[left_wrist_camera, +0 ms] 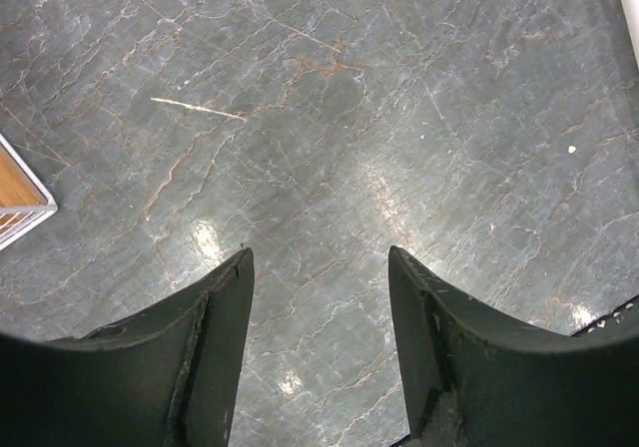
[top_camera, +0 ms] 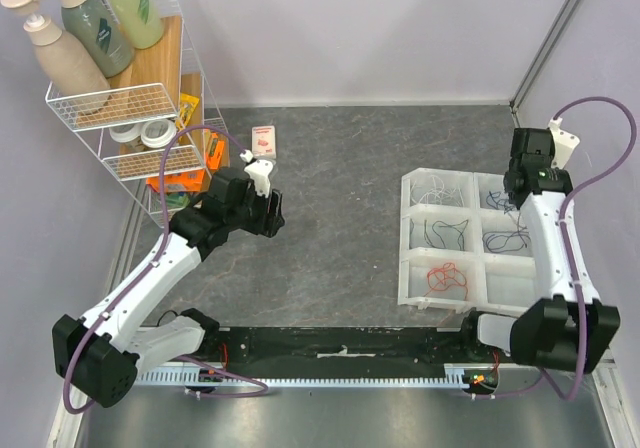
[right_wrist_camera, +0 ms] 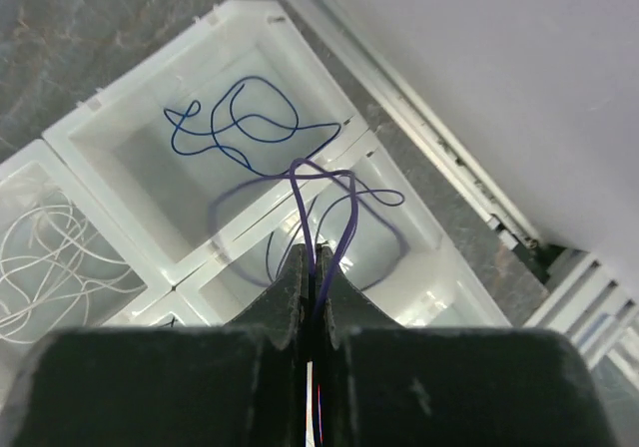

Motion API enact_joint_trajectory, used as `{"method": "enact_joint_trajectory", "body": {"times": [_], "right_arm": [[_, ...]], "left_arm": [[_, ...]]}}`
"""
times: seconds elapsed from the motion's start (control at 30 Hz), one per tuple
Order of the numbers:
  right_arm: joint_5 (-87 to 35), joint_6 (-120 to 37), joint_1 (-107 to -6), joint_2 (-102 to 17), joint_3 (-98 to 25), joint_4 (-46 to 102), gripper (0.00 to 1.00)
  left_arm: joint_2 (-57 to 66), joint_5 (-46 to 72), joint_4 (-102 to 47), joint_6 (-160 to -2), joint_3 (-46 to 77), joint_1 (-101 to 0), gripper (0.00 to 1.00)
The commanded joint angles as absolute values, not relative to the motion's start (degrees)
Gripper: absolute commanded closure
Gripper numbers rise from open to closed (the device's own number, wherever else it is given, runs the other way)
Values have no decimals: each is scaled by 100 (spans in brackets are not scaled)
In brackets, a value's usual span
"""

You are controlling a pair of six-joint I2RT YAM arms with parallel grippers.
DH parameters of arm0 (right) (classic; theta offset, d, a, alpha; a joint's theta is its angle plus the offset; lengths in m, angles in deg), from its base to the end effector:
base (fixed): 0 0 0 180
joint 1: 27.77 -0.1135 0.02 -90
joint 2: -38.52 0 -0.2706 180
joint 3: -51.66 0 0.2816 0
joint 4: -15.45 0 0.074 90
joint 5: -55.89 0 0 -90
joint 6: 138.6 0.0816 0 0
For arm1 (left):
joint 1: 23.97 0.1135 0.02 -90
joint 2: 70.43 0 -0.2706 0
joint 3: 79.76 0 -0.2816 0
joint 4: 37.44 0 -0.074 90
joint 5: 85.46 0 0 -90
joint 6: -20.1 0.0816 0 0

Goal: Untangle the cables

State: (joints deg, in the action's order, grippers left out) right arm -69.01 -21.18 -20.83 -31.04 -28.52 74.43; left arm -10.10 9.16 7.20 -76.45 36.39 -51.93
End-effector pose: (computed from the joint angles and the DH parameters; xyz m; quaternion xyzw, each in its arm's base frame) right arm 0.2881 -0.0821 0.3136 0.3652 0.8204 -0.2155 0.3835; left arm 0.2479 -0.1390 0.2638 0.1854 0.8907 -0.1577 0.3839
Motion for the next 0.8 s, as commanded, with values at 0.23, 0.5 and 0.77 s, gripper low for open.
{"method": "enact_joint_trajectory", "body": {"times": [0.23,0.5,0.77], "right_arm": [[-5503,-2074,-1433,-3741,-2034,6510,100],[-5608,-1722,-1098,-3346,-1189,6642,100],[-5978,-1433,-1081,-3714,-1136,6643,100]], "left_arm": [[-1181,779,492,-7298,3652,-5183,38],[-1181,761,484,-7254,3714,-5165,38],[-1137,805,457,-7280,3723,-5157,38]]}}
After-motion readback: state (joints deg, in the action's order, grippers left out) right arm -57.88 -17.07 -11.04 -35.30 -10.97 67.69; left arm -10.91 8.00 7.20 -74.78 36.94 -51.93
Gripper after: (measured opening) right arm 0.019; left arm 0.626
